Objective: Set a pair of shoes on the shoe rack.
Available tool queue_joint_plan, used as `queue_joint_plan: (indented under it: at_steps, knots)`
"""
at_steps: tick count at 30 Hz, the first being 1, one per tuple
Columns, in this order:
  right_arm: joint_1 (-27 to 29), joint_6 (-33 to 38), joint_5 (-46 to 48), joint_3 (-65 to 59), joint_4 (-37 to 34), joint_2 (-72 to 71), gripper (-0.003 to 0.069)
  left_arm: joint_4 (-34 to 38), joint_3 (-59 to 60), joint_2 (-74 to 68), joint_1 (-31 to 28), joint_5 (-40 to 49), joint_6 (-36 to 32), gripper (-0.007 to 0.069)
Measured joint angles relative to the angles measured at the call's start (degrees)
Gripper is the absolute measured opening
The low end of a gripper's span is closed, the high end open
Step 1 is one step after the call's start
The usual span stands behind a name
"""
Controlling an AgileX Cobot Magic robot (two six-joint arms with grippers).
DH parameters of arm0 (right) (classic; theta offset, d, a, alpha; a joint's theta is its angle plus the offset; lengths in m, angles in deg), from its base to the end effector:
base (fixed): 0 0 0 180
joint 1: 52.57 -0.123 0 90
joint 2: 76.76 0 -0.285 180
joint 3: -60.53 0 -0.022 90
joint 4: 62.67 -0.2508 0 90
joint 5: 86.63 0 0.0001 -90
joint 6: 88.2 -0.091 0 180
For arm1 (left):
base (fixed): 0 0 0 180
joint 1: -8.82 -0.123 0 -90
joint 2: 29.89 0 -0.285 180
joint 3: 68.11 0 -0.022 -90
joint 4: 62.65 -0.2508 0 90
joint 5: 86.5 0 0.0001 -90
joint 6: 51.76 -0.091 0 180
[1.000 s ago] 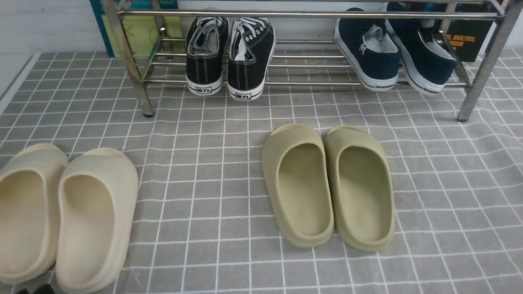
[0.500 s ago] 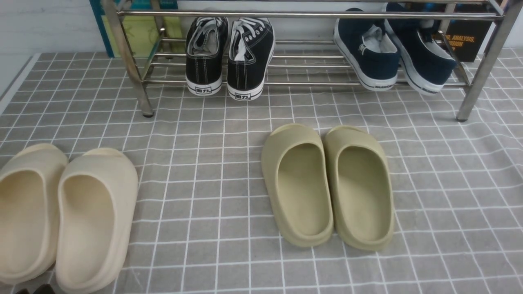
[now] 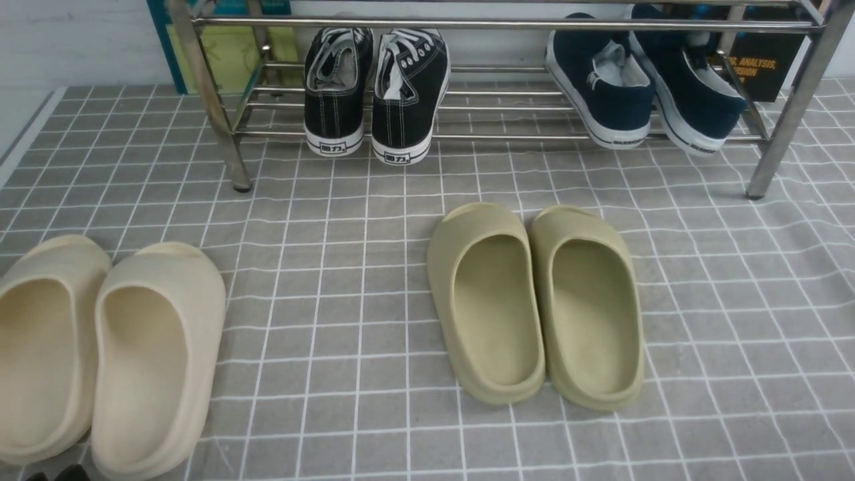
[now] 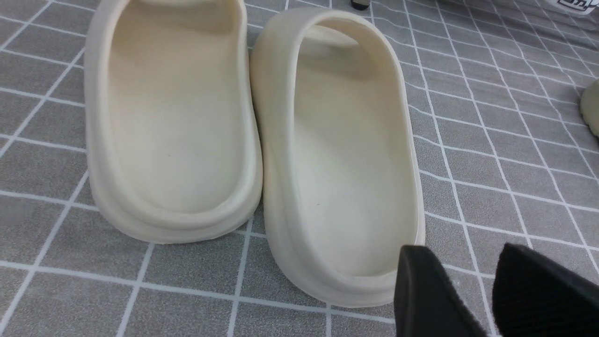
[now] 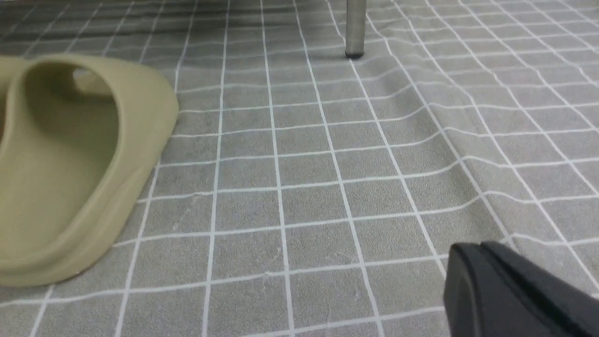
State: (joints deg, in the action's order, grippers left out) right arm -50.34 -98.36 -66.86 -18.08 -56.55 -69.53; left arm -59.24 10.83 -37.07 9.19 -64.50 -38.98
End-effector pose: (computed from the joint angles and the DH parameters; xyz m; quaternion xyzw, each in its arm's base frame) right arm 0.0532 -0.0054 0.1746 0.0569 0.7939 -0.0029 0.6053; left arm 0.0524 -0.0024 0.1692 -0.1032 0.8028 -0.0922 0.5799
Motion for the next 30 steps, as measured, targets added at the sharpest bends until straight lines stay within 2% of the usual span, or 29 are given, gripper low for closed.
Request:
queue_joint_plan:
  at_steps: [30]
  knots:
    - [0.0,0.13,2.05,0.41,-0.2,0.0,0.0004,0.0,0.0,0.0,0.0,0.0,0.0,0.0238]
